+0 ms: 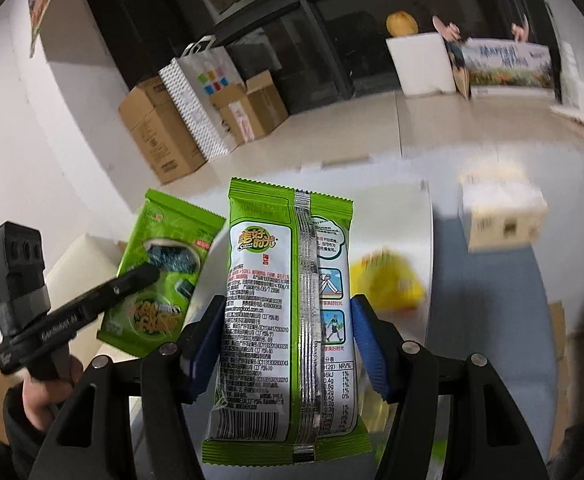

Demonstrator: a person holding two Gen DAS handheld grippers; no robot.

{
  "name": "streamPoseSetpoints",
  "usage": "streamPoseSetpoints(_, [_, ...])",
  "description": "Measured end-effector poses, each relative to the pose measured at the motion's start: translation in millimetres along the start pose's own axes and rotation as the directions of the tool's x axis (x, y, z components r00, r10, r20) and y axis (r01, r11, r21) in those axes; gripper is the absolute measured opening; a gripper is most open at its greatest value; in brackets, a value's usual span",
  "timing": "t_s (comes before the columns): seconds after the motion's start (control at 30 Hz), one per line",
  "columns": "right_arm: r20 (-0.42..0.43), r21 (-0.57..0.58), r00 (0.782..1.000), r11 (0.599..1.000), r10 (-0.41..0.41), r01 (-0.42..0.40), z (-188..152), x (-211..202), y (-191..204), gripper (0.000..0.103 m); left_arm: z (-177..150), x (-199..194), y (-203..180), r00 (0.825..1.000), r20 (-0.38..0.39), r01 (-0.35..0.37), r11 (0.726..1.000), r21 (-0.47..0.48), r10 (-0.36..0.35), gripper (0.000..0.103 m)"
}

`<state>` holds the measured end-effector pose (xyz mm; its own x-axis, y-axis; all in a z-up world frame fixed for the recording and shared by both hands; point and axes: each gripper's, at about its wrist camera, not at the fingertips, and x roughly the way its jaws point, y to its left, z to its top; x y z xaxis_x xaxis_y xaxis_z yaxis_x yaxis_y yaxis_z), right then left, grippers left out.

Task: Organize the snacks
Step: 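Drop the right tool's pack into the box while the left tool drops a stick pack in, then grasp another green stick pack with the right tool while the left tool grasps the garlic pea bag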

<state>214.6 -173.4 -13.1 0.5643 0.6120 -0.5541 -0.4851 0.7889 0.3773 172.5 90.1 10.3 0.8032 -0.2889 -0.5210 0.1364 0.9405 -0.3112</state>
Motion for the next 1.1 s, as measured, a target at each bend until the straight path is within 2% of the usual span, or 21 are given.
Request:
streamPoseSetpoints(0.1, [-0.014, 0.019, 1.000, 0.999, -0.027, 0.027, 33.8, 28.6, -6.8, 0.066, 23.3, 33.2, 3.3, 1.000, -0.012, -0.024, 1.000, 0.002, 0.025, 0.015])
streamPoseSetpoints(0.23, [-0.061, 0.057, 0.997, 0.997, -0.052, 0.055, 57.6, 68.6, -22.5, 0.071, 36.6, 72.3, 5.9, 0.997, -0.049, -0.055, 0.998, -0.002, 0.055, 0.016])
streamPoseSetpoints(0.27, [-0.066, 0.065, 0.997, 0.996, -0.052, 0.056, 58.0, 72.6, -25.9, 0.078, 37.4, 79.4, 7.1, 0.996, -0.064, -0.066, 0.998, -0.007, 0.065, 0.021])
streamPoseSetpoints(0.3, [-0.081, 0.081, 0.995, 0.995, -0.050, 0.057, 59.9, 80.1, -31.6, 0.094, 37.4, 86.3, 7.8, 0.993, -0.089, -0.079, 0.997, -0.007, 0.078, 0.029])
streamPoseSetpoints(0.33, [-0.095, 0.098, 0.994, 0.993, -0.060, 0.069, 61.1, 85.6, -36.7, 0.097, 36.7, 90.9, 7.4, 0.990, -0.105, -0.089, 0.996, 0.008, 0.089, 0.054])
streamPoseSetpoints(0.37, [-0.099, 0.112, 0.993, 0.991, -0.067, 0.078, 61.3, 88.3, -40.0, 0.100, 35.0, 91.1, 7.0, 0.990, -0.101, -0.101, 0.995, 0.020, 0.102, 0.088])
streamPoseSetpoints(0.4, [-0.094, 0.130, 0.993, 0.988, -0.069, 0.081, 60.1, 89.8, -45.0, 0.102, 33.1, 90.3, 6.6, 0.990, -0.090, -0.109, 0.993, 0.034, 0.112, 0.101])
streamPoseSetpoints(0.43, [-0.089, 0.139, 0.993, 0.987, -0.073, 0.085, 58.9, 89.5, -47.2, 0.103, 30.6, 86.9, 5.8, 0.992, -0.074, -0.100, 0.994, 0.048, 0.104, 0.103])
streamPoseSetpoints(0.6, [-0.054, 0.158, 0.992, 0.980, -0.113, 0.120, 54.5, 74.3, -51.9, 0.103, 28.0, 77.8, 3.9, 0.992, -0.090, -0.086, 0.994, 0.068, 0.092, 0.103])
streamPoseSetpoints(0.8, [0.012, 0.054, 0.992, 0.991, -0.124, 0.123, 41.4, 24.8, -26.9, 0.103, 11.3, 46.5, -8.8, 0.995, -0.076, -0.064, 0.995, 0.080, 0.070, 0.103])
streamPoseSetpoints(0.93, [0.051, -0.018, 0.988, 0.989, -0.147, 0.148, 13.5, -18.4, -12.3, 0.103, -20.8, 17.9, -17.4, 0.995, -0.078, -0.058, 0.994, 0.094, 0.065, 0.103])
streamPoseSetpoints(1.1, [0.025, -0.064, 0.965, 0.963, -0.263, 0.264, -43.5, -56.6, -16.5, 0.103, -83.2, -15.0, -15.2, 0.993, -0.110, -0.038, 0.998, 0.050, 0.044, 0.103])
